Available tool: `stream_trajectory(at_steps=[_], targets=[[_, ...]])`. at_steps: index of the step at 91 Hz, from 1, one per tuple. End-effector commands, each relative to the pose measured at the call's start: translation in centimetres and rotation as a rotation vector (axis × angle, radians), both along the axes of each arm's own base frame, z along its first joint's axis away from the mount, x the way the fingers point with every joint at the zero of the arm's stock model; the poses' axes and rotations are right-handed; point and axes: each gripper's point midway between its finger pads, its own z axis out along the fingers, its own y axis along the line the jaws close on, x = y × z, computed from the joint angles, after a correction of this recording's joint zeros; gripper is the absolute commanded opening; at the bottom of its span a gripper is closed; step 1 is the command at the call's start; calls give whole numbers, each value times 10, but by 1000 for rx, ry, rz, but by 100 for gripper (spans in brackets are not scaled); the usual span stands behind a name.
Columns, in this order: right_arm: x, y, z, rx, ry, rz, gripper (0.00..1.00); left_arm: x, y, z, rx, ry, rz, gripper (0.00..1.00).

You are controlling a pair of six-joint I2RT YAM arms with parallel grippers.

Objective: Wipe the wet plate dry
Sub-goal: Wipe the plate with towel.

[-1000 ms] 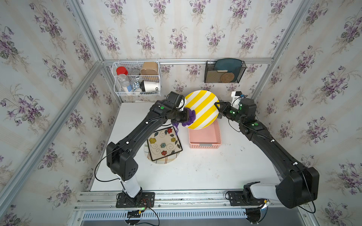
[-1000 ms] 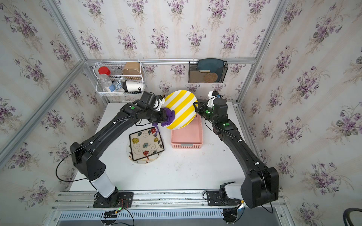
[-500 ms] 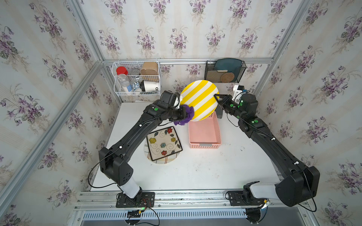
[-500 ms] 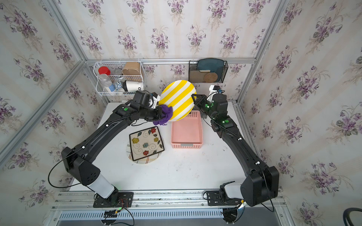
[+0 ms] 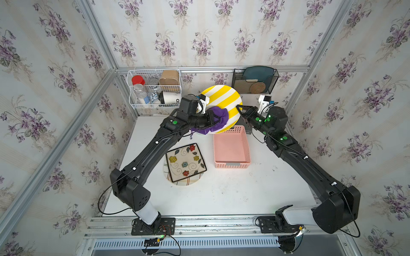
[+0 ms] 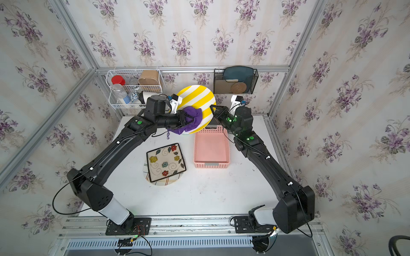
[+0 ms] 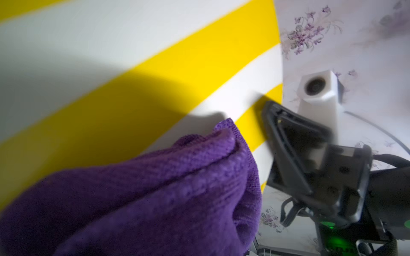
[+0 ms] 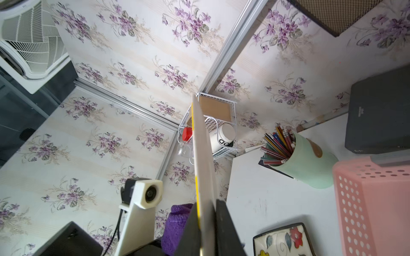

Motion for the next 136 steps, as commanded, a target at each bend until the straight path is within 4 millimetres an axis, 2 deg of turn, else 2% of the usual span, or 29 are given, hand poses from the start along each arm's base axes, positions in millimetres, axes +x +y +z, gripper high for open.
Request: stream_trajectory(at_steps=[1,12,18,23,31,35,42,50,56,61,70,74,78,82,89,92,98,103,110,112,118,122,128,133,136], targets=[[-34,33,64,144,-173,195,0,-4,-1,-11,61,27,-17,0],[-38,16,70,138,-197,138,0,29,63,-3,7,44,190,0],[-39,12,69,122,-205,129,0,35,81,-1,-22,40,244,0],[-40,19,66,102,-205,152,0,34,74,-1,-26,42,224,0],[-44,39,62,65,-208,200,0,22,42,0,-48,74,111,0],[-58,61,60,60,-214,268,0,20,35,3,-54,72,88,0],[-63,71,59,60,-216,310,0,26,46,16,-77,40,131,0],[-63,63,59,63,-218,275,0,37,75,31,-104,6,218,0],[-61,57,60,69,-222,256,0,40,83,34,-102,-3,241,0],[-61,60,60,63,-226,261,0,38,74,33,-107,13,207,0],[-66,77,63,47,-243,307,0,24,43,26,-112,45,97,0],[-67,80,65,46,-246,320,0,22,40,23,-91,46,87,0],[-65,77,69,47,-250,306,0,24,48,20,-70,49,118,0],[-62,68,72,49,-252,272,0,32,68,19,-59,47,186,0],[-53,43,70,68,-232,200,0,47,115,19,-67,55,323,0],[-43,22,70,77,-234,146,0,50,130,19,-62,50,361,0],[-40,11,70,69,-241,109,0,50,143,20,-10,16,388,0],[-44,18,74,56,-263,138,0,46,132,18,17,10,344,0],[-46,36,73,49,-268,188,0,35,102,12,47,12,250,0],[-54,51,74,53,-275,231,0,33,95,9,63,9,233,0],[-61,66,76,73,-283,292,0,31,91,8,123,-29,233,0],[-61,65,76,86,-284,295,0,35,103,9,160,-50,284,0],[-54,49,78,104,-287,237,0,45,139,10,200,-59,414,0],[-42,20,81,127,-286,162,0,50,171,12,197,-47,516,0],[-41,7,85,136,-292,131,0,51,182,12,189,-42,544,0]])
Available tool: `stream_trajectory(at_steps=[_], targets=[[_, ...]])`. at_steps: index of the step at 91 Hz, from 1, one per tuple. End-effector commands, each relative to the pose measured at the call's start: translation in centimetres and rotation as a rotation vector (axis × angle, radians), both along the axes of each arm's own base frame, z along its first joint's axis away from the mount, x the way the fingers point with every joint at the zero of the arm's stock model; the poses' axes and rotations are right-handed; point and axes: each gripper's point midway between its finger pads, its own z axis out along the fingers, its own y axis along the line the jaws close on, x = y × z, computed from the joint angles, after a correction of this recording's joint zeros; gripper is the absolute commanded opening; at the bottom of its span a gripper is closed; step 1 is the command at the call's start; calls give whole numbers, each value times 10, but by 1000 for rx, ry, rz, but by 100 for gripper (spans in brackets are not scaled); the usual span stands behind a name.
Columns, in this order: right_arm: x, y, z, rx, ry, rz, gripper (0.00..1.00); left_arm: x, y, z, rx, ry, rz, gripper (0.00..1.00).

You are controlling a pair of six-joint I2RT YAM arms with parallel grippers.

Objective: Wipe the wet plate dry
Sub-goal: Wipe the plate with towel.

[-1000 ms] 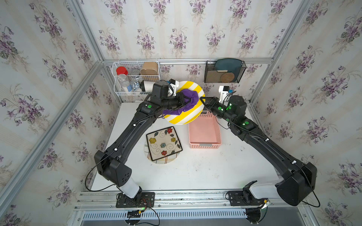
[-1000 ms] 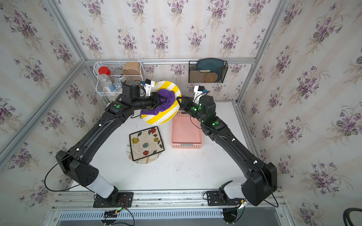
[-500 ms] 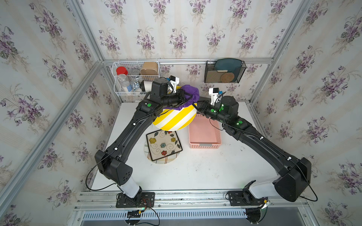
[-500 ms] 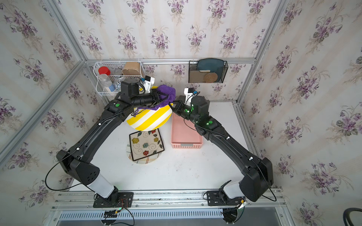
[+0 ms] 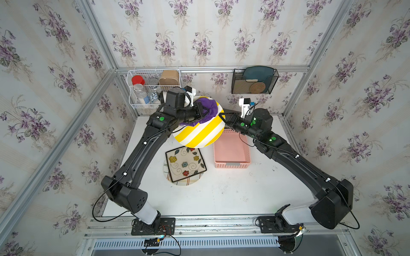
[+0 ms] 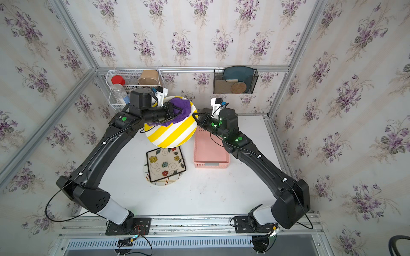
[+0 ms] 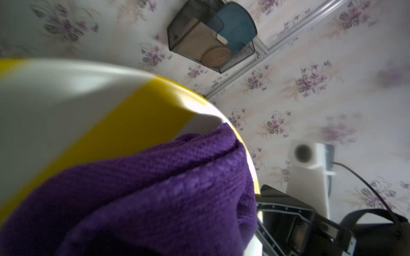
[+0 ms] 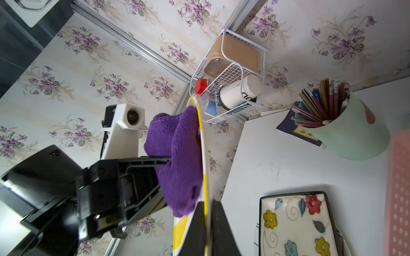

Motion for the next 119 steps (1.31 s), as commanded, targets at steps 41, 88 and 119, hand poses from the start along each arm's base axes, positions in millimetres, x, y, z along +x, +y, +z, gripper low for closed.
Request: stream_trajectory(at_steps=[41,88,119], targets=[[-29,19,74,75,-272,83,0,17,-2,8,-5,10,-118,0],[-13,-30,104,33,-346,-31,0,1,-29,35,-88,-34,-166,0],[-28,-127,164,281,-447,-107,0,-6,18,121,-540,4,-256,0]])
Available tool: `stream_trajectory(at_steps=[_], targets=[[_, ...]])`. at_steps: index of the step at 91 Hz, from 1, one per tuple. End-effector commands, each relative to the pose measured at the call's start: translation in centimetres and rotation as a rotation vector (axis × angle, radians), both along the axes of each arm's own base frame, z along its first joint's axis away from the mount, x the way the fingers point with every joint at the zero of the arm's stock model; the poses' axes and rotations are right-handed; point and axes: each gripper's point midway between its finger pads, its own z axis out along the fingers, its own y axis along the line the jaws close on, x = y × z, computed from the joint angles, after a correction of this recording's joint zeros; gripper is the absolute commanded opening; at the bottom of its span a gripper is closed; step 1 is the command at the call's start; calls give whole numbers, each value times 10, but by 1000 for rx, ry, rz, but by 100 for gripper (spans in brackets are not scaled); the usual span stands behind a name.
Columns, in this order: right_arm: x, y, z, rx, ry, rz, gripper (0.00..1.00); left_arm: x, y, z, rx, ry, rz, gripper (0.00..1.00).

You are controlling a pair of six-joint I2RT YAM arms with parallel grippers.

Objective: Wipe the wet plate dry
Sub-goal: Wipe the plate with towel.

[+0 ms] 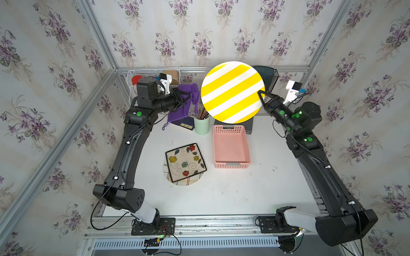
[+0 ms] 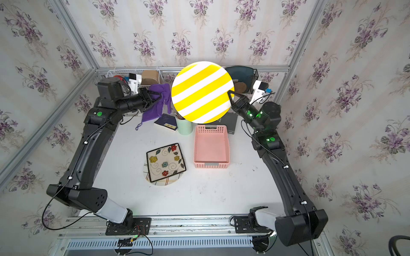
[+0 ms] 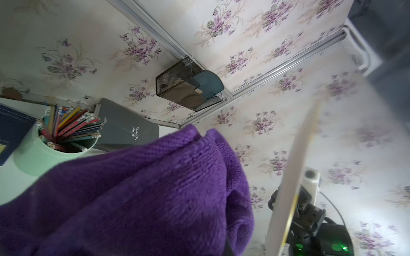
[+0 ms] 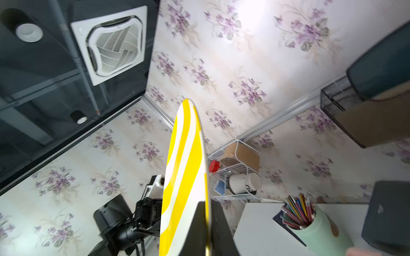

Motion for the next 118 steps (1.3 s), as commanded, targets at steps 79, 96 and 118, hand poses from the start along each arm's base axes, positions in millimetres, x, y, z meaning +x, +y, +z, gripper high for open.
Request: stream_trajectory(at_steps=[79,96,118], targets=[[51,-11,46,337,-93,55,0,-109,-104,160,-664,-265,-697,0],[29,64,-15,323,25,219,0,-103,-87,176,-736,-291,-675,0],[44,42,42,390,-98,180,0,-118,-131,168,-724,-233,-784,0]])
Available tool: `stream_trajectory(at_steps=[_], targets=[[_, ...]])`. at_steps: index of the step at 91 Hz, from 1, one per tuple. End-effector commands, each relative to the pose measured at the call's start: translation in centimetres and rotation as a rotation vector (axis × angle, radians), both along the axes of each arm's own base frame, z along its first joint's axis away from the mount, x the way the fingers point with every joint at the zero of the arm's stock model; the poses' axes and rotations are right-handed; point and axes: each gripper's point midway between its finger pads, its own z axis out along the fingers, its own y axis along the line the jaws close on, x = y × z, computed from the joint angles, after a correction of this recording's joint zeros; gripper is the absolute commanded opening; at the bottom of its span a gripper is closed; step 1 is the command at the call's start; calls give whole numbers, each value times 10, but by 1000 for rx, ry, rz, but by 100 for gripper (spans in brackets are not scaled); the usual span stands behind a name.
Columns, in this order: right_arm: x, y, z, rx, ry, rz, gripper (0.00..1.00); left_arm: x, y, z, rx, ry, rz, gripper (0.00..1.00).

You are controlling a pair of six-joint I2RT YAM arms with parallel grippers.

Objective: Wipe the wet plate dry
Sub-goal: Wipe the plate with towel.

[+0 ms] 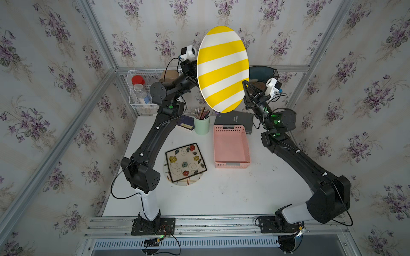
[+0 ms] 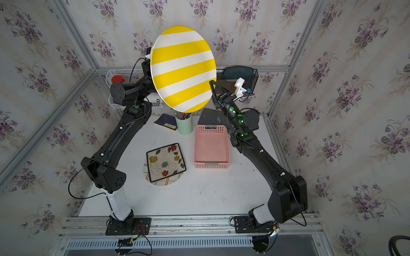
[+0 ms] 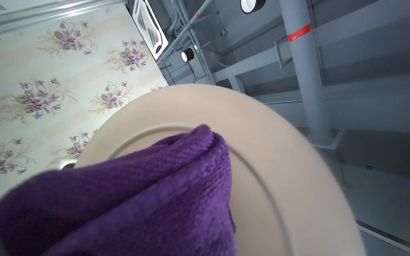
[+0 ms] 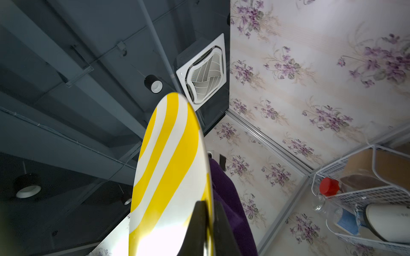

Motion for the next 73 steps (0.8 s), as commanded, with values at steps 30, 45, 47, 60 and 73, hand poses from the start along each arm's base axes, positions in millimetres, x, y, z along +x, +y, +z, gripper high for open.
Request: stream_trajectory(at_steps=[30,45,47,60,73], targets=[[16,22,-66,-134,159,-36,0,-24,3,-6,19,-77,-30,0],[40,14,-27,-53,89,-58,0,-37,-36,-46,170,-83,-72,0],[45,11,-22,-49,83,-63,0,-37,-39,-53,183,-78,-72,0],[66,-33,4,2,66,-140,0,-36,-43,-87,234,-24,-65,0],[77,-86,-22,10,157,-267,0,-50,-26,-117,332,-12,-42,0]])
